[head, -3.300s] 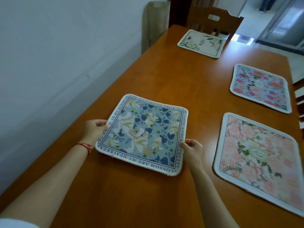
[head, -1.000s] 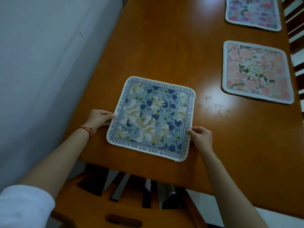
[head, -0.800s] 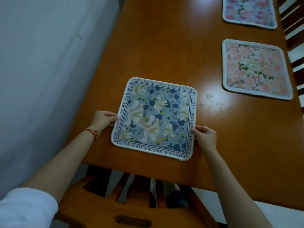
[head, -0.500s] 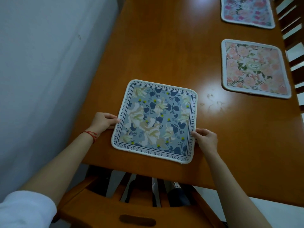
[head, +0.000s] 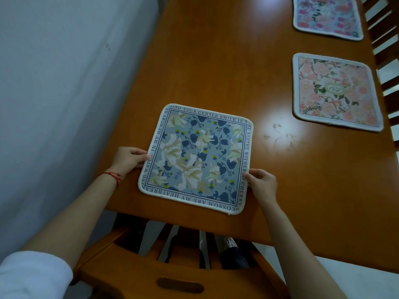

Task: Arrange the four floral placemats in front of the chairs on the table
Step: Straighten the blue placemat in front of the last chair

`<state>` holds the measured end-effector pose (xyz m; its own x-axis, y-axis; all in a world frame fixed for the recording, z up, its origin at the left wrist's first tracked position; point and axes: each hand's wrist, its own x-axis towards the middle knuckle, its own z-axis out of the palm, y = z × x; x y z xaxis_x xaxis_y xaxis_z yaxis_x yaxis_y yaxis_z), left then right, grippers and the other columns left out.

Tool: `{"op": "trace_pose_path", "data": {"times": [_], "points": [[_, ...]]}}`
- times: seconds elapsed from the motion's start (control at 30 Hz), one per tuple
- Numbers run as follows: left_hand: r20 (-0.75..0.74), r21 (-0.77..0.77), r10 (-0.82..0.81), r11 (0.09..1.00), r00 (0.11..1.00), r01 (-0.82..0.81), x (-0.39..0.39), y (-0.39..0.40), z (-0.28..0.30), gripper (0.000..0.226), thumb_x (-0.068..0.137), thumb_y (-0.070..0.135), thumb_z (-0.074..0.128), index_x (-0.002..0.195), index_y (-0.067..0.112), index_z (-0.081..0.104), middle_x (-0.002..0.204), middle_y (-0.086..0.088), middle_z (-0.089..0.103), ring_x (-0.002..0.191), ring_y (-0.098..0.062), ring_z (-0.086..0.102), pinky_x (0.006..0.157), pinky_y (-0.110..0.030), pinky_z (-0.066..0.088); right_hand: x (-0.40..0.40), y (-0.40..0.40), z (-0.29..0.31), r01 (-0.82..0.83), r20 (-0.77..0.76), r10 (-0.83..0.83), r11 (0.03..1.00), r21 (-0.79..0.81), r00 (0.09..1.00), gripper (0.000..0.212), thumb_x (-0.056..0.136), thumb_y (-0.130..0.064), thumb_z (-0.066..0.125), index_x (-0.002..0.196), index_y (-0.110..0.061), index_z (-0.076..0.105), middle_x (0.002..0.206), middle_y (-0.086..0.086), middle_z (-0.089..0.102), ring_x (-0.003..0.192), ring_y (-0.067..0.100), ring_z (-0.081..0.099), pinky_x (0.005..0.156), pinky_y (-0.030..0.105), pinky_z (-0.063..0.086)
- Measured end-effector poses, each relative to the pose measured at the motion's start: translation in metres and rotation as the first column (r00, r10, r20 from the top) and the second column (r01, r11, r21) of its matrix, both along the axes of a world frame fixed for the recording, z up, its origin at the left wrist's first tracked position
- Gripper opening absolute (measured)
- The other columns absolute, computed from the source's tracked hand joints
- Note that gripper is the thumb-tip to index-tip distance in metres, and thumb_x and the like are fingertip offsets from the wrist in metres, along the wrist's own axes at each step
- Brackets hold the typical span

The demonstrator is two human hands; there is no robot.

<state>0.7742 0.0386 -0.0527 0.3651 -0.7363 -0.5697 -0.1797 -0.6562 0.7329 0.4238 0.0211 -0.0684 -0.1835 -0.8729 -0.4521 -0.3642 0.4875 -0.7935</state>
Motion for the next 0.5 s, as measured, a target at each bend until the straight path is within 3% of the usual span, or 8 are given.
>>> {"op": "trace_pose_path", "data": {"times": [0.17,0.33,0.5], "points": [[-0.018,0.001,0.000,1.000,1.000,0.000,-0.0052,0.0009,0.0019,0.006,0.077,0.003,0.068,0.081,0.005,0.064,0.080,-0.005,0.064,0.072,-0.015,0.063,0.048,-0.013,0.052,-0.0036,0.0005,0.0015,-0.005,-0.029,0.004,1.000,-0.019,1.000,0.013,0.082,-0.015,0.067,0.093,-0.009,0.065,0.080,-0.002,0.066,0.071,0.011,0.067,0.057,0.025,0.058],[-0.020,-0.003,-0.016,1.000,1.000,0.016,-0.0059,0.0016,0.0017,0.010,0.077,0.004,0.069,0.075,0.011,0.062,0.081,-0.005,0.065,0.074,-0.016,0.064,0.050,-0.015,0.053,-0.0060,0.0010,-0.0009,0.010,-0.031,-0.011,1.000,-0.021,0.999,0.012,0.081,-0.014,0.068,0.092,-0.009,0.066,0.086,0.005,0.068,0.076,0.019,0.068,0.065,0.036,0.059],[-0.015,-0.009,-0.023,1.000,1.000,0.023,-0.0050,0.0019,0.0004,0.009,0.077,0.006,0.069,0.076,0.012,0.062,0.081,-0.004,0.065,0.075,-0.015,0.065,0.052,-0.016,0.054,-0.0060,0.0012,-0.0001,0.012,-0.030,-0.013,1.000,-0.018,0.999,0.014,0.081,-0.015,0.068,0.093,-0.009,0.066,0.085,0.004,0.068,0.075,0.017,0.068,0.063,0.032,0.059]]}}
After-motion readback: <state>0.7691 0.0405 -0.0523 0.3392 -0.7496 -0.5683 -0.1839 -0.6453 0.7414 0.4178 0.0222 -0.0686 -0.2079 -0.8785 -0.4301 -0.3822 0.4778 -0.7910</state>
